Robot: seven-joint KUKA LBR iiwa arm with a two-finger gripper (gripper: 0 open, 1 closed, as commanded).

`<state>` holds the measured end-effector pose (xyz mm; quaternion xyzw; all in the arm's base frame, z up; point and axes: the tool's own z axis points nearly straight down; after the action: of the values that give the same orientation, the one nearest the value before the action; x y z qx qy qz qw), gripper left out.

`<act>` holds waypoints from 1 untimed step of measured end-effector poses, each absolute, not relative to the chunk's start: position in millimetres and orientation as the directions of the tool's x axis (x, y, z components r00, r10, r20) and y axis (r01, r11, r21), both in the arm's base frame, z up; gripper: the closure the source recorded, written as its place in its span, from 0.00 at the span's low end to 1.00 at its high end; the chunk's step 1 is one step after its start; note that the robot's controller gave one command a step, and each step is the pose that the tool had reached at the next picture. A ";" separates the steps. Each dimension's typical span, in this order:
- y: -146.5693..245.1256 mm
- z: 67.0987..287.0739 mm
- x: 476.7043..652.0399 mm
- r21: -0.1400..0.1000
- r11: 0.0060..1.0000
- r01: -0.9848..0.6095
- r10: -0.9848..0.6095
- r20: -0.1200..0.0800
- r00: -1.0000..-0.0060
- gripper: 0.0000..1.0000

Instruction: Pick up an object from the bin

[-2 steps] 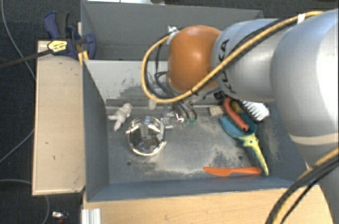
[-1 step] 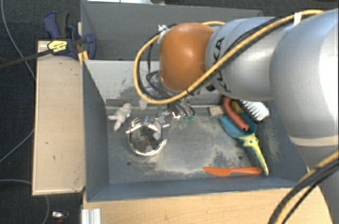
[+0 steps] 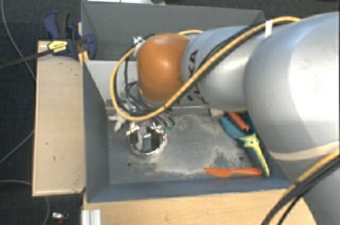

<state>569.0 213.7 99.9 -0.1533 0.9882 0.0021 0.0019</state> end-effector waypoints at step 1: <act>210.2 78.3 573.4 -0.001 0.972 -0.234 -0.234 -0.014 -0.972 0.00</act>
Offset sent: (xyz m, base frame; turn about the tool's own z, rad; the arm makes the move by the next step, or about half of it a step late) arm 0.0047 -0.0167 -0.0299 0.1552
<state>573.4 210.2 78.3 -0.1180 0.9930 0.0004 0.0068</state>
